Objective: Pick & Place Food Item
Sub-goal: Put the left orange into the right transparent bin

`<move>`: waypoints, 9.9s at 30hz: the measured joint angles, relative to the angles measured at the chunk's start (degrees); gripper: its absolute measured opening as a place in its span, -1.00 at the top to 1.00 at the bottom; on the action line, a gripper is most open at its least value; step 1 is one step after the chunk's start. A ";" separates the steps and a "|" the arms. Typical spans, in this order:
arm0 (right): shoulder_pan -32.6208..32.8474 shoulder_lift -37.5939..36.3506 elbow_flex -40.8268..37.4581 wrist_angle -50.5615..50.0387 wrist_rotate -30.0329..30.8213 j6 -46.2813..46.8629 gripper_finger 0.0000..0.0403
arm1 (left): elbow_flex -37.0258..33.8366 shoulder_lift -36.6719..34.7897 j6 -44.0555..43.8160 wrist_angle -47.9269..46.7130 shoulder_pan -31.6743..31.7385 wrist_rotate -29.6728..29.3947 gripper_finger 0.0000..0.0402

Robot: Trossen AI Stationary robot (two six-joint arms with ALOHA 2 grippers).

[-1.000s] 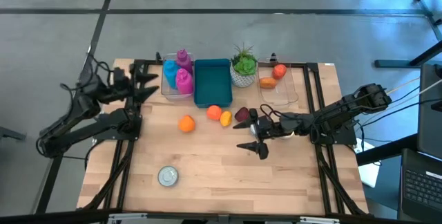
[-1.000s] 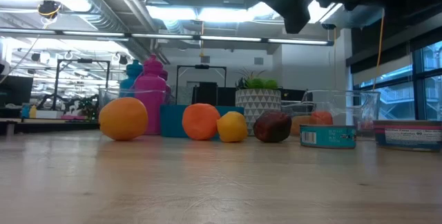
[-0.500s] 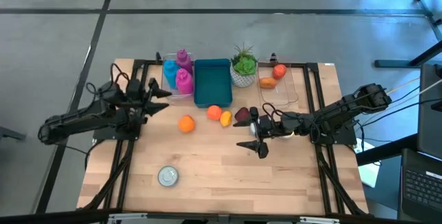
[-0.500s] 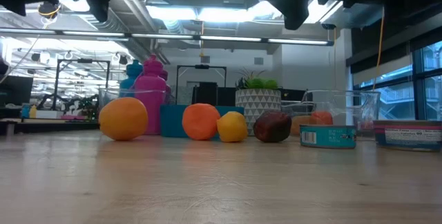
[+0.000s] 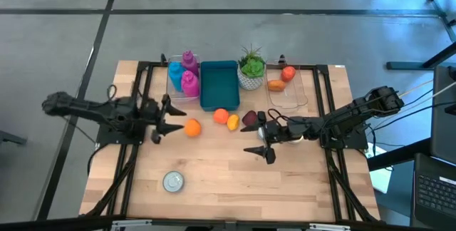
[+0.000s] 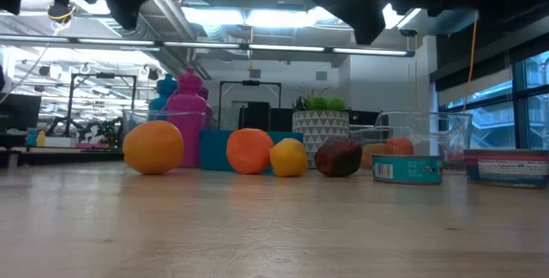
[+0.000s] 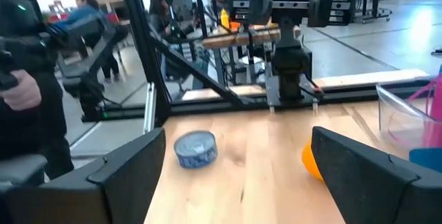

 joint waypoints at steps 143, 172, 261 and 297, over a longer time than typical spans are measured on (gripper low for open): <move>-8.41 0.00 -0.01 -7.18 -0.07 -1.04 -0.77 | 15.36 40.41 -1.14 -25.91 -0.46 -18.28 -0.45; -13.47 0.00 6.68 -15.73 -2.04 14.71 -0.77 | 25.24 31.35 24.32 -21.03 -1.57 -23.62 -0.46; -21.46 20.24 23.78 -9.95 -19.76 14.92 -0.45 | 40.54 53.10 36.25 -23.41 -6.01 -39.01 -0.89; -10.78 -8.03 35.76 -88.22 22.11 8.00 -0.44 | 35.06 34.75 18.50 -8.25 -23.28 -33.65 -0.99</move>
